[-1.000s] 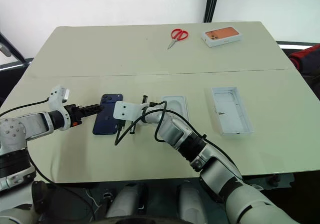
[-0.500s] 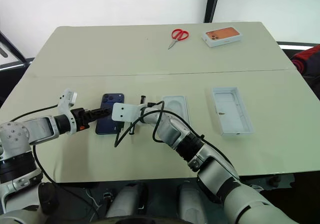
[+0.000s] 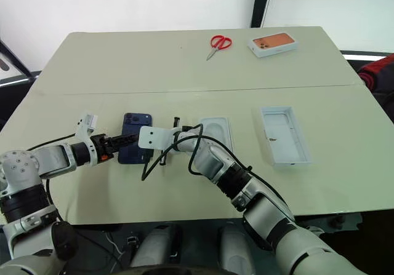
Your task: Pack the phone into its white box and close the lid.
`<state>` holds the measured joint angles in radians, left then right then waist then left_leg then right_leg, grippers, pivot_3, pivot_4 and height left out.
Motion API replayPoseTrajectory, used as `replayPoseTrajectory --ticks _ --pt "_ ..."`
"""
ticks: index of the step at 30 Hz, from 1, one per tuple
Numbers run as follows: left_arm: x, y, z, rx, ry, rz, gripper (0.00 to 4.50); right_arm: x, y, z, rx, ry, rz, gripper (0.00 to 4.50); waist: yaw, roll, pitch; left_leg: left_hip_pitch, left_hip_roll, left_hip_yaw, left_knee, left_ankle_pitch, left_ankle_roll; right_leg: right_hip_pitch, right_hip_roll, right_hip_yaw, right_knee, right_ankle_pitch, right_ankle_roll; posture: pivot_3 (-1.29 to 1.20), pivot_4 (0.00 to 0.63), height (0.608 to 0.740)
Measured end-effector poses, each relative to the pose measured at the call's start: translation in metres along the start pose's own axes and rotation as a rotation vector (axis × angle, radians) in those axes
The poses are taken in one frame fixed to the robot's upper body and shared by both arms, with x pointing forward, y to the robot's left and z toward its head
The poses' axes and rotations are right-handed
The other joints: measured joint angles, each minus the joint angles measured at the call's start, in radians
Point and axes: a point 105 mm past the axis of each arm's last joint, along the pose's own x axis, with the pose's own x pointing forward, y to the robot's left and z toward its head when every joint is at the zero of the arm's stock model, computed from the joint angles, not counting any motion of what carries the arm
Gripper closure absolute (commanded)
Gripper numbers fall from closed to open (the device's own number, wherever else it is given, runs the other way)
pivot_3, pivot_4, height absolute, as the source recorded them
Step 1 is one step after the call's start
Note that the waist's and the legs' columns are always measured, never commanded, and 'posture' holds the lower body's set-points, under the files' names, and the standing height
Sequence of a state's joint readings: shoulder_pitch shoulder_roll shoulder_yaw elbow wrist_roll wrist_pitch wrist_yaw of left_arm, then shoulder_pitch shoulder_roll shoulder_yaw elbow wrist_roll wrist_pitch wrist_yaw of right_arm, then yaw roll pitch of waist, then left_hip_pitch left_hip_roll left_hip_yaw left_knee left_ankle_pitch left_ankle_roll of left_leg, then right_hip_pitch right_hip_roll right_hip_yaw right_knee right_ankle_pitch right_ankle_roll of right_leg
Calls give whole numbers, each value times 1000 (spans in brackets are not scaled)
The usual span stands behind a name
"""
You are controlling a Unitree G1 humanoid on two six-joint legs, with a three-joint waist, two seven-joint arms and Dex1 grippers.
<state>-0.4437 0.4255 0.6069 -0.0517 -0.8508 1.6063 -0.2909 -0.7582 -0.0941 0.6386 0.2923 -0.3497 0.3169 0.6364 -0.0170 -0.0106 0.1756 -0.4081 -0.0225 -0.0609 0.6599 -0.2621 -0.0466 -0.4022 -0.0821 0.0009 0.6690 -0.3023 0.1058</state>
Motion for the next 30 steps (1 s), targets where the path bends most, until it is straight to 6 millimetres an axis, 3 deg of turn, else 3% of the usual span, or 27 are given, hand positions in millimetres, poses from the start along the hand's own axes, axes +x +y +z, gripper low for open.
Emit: replayPoseTrajectory --ticks 1,8,11,12,18,21,24,30 --pt "1 0 -1 -6 2 -2 3258 0 0 0 0 1 -1 4500 0 0 0 0 0 0 0 0 0 0 0 0 0 0 0 0 150 740" --pt "5 -2 -2 -45 -13 -37 3258 -11 -8 -1 -17 -2 -25 4500 -1 -1 0 -1 0 0 -1 1 -1 -1 0 0 0 0 0 0 150 740" --pt "4 -5 0 -55 -31 -62 4116 -23 -18 0 -21 -5 -53 4500 -1 -1 0 -1 0 0 -2 1 -1 -2 0 0 0 0 0 0 150 740" --pt "4 -12 3 -56 -45 -110 4475 -28 -21 -1 -16 -7 -59 4500 0 -1 0 0 0 0 -2 1 -1 -1 0 0 0 0 0 0 150 740" --pt "2 -13 5 -52 -62 -107 4475 -84 -37 5 38 -72 -61 4500 0 -1 0 0 1 0 -5 0 0 -2 0 0 -1 0 0 0 150 740" --pt "1 -17 3 -42 -64 -125 4475 -108 -40 -11 62 -23 -55 4500 2 -1 0 0 0 0 -6 0 1 -2 0 0 -2 0 0 0 150 740" --pt "7 -33 -2 -24 -65 -192 4475 -126 -37 -40 94 78 -46 4500 8 -2 0 0 0 0 -6 0 1 -2 -1 0 -2 0 0 0 150 740" --pt "26 -58 -16 -17 -16 -285 4475 -135 -18 -74 115 196 -10 4500 -1 -2 1 0 1 1 -8 0 0 -2 1 0 -2 1 -1 0 150 740"
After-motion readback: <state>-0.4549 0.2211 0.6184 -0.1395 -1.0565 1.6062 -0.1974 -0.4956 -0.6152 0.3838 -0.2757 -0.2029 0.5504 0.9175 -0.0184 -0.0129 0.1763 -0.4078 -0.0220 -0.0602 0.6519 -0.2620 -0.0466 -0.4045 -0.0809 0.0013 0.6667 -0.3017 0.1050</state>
